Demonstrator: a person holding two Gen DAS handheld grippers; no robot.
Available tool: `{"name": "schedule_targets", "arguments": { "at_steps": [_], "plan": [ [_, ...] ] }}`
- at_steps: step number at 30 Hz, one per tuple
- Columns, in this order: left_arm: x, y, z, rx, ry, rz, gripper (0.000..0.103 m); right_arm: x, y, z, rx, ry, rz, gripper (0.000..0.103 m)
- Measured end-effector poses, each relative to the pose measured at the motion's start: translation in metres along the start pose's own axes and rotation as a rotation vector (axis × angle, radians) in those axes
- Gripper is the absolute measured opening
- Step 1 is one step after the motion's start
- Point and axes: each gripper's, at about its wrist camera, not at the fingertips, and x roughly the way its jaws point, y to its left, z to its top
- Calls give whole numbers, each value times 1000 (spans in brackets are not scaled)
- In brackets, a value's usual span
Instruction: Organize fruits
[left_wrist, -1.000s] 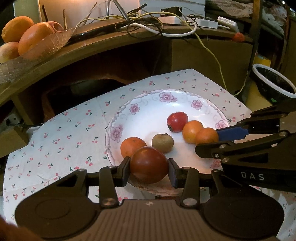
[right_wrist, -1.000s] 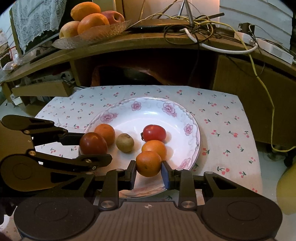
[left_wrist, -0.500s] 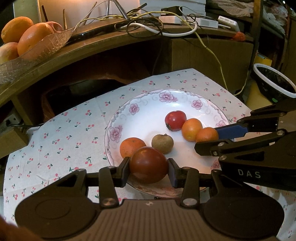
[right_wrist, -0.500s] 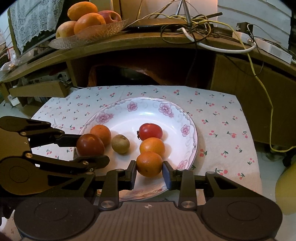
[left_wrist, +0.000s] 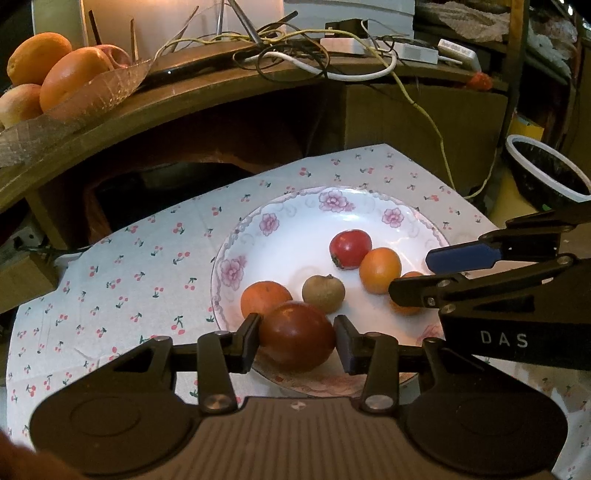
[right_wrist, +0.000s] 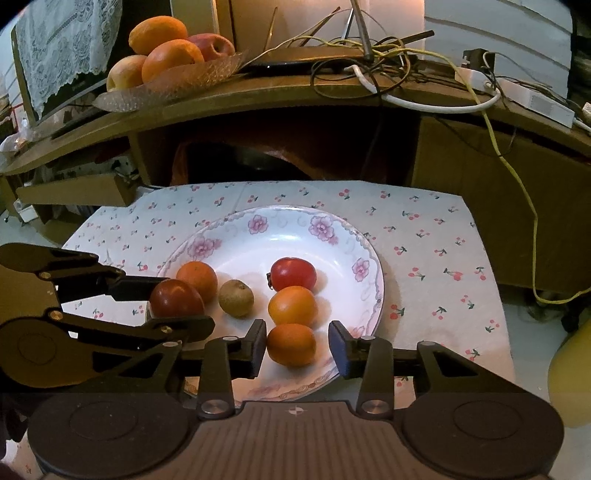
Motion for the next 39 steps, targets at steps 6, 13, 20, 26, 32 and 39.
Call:
{"name": "schedule_targets", "arguments": {
  "at_steps": [6,13,20,26,32,39],
  "plan": [
    [-8,-1,4,-3,-29,-7,48,-6,-3,1,22,-27,-5,42],
    [-23,3,8,-20,-62,-8,48,-14,-2,1,27,-48,-1,43],
    [-37,12,0,-37,-68,5,49,-21,6,-3,5,-56,12,46],
    [-53,22,-17,-27,-56,16,49,-29,17,-8,-17,-56,38,46],
    [-65,30,-44,-3,-16,11,49,-41,40,-28,-75,-22,93,46],
    [-63,31,-64,45,25,5,49,-29,57,-45,-71,45,134,46]
  ]
}}
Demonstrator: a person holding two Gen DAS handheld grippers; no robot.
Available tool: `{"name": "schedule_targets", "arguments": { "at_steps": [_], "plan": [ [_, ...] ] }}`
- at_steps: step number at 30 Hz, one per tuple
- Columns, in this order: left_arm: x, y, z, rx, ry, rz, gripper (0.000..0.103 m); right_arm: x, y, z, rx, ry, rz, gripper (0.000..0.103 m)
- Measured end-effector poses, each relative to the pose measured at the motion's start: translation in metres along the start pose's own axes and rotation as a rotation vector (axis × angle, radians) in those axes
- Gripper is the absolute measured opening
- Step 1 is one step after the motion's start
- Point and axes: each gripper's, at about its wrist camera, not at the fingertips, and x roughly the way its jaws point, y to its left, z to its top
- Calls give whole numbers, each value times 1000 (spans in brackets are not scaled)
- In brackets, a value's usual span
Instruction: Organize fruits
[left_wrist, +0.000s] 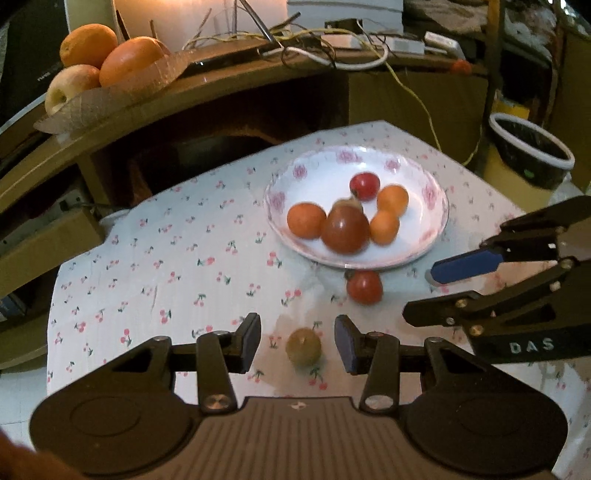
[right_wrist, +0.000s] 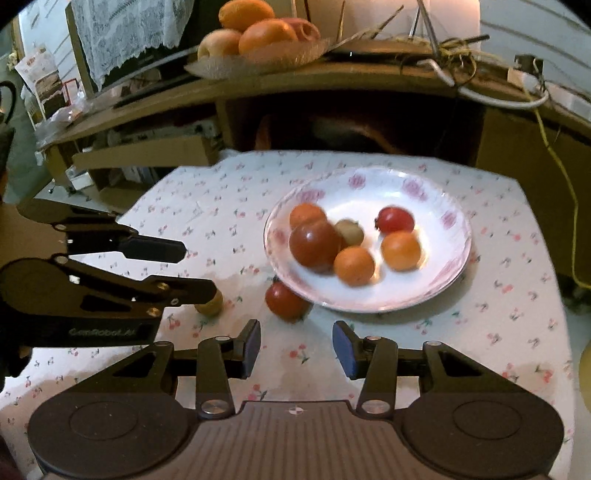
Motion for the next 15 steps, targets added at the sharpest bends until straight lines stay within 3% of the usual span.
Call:
{"name": "schedule_targets", "arguments": {
  "at_steps": [15],
  "plan": [
    [26,1,-14,20,37,-26,49,36,8,4,31,-11,-1,46]
  ]
}}
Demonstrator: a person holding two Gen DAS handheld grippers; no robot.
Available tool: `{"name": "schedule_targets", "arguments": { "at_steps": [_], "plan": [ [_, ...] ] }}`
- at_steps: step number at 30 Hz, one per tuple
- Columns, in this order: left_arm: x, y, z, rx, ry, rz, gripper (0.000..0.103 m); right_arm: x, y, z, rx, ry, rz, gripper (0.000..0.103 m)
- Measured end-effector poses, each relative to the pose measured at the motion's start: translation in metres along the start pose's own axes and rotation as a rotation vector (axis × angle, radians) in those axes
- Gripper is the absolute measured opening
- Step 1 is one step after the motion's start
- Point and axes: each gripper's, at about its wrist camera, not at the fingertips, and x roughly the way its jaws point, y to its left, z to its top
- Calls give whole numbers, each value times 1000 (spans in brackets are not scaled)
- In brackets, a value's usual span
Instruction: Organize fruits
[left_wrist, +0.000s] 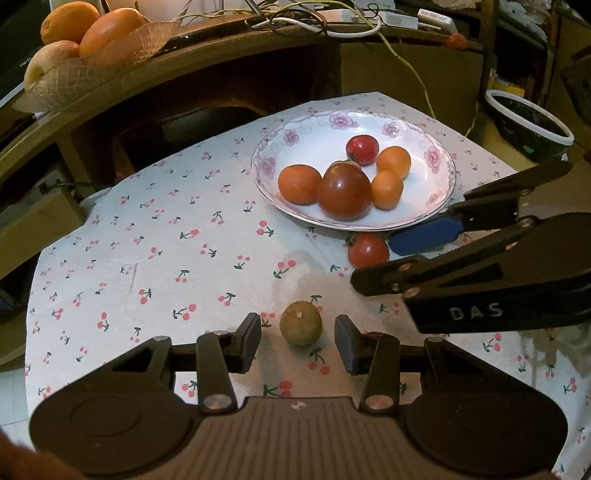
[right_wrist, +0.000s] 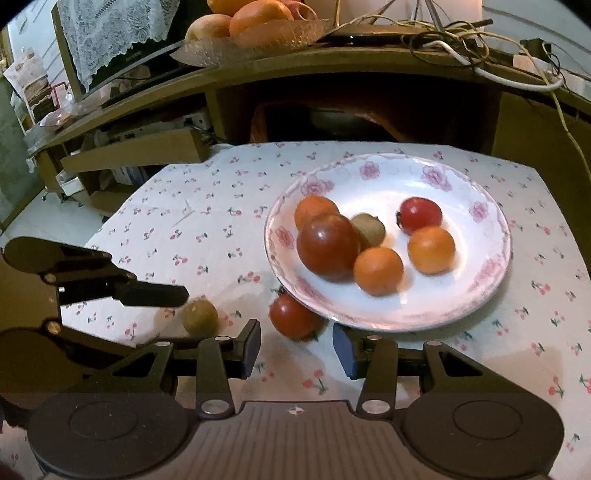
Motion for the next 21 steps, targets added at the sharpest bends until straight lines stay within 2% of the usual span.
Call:
{"name": "schedule_targets", "arguments": {
  "at_steps": [4,5,7,14,21],
  "plan": [
    [1,1,0,-1,-10,2,48,4,4,1,-10,-5,-3,45],
    [1,1,0,-1,-10,2,48,5,5,2,-14,-7,-6,37],
    [2,0,0,3,-14,2,46,7,7,2,-18,-4,-16,30],
    [2,0,-1,-3,-14,-22,34,4,8,4,-32,0,-19,28],
    [-2,-2,-1,-14,-21,-38,33,-21,0,-9,-19,24,-41,28]
  ]
}}
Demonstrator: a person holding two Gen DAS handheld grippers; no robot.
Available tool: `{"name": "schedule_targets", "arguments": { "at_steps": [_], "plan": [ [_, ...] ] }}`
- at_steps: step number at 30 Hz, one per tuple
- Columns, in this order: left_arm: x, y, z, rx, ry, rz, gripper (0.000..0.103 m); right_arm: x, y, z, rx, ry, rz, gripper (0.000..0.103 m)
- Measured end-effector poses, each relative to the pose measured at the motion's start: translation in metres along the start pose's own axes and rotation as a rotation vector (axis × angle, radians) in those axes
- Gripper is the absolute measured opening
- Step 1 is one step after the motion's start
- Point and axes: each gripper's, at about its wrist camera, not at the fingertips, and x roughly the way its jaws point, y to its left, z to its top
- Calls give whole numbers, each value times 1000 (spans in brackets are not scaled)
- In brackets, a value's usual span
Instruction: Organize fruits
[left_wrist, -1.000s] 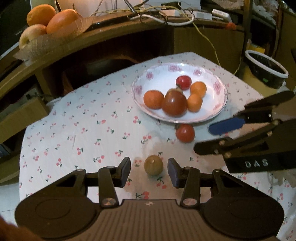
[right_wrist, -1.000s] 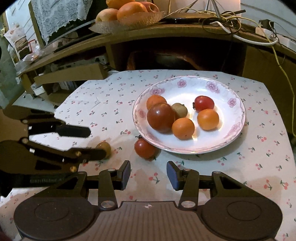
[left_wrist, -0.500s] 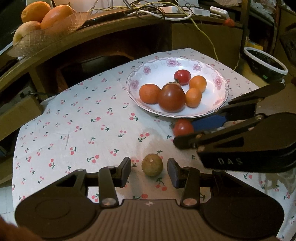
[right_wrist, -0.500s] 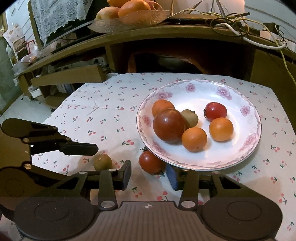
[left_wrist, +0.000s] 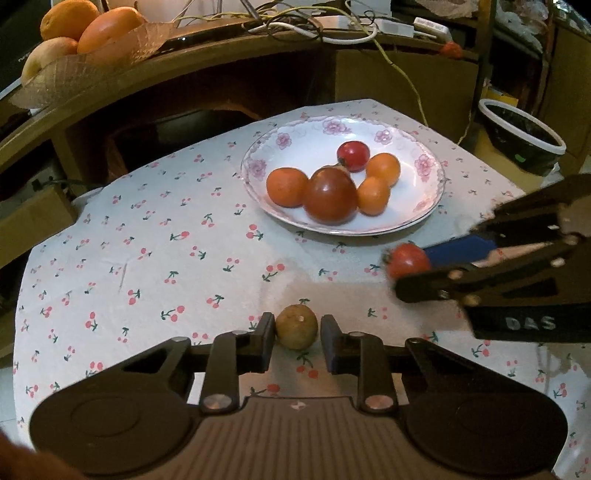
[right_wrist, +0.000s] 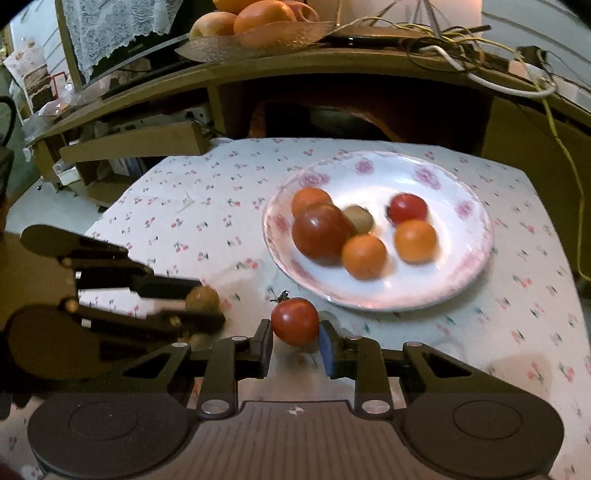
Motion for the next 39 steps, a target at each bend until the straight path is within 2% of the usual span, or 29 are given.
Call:
{"name": "schedule_targets", "arguments": {
  "at_steps": [8,16,26,34,39],
  "plan": [
    [2,-2,-2,15,0,20,33,-19,-2,-26,1,42,-60,28],
    [-1,-8,-1,19,16,18,30,-29,-6,-37,29,37,-86,28],
    [-39,-54,-13,51,31,-50,30,-55,-7,-51,18,44,-78,28],
    [-42,-78,-34,75,90,-49,30,-67,2,-75,-11,93,-55,29],
    [-43,-82,-36,81,87,-33,31,-67,1,-77,-10,96,-41,31]
  ]
}}
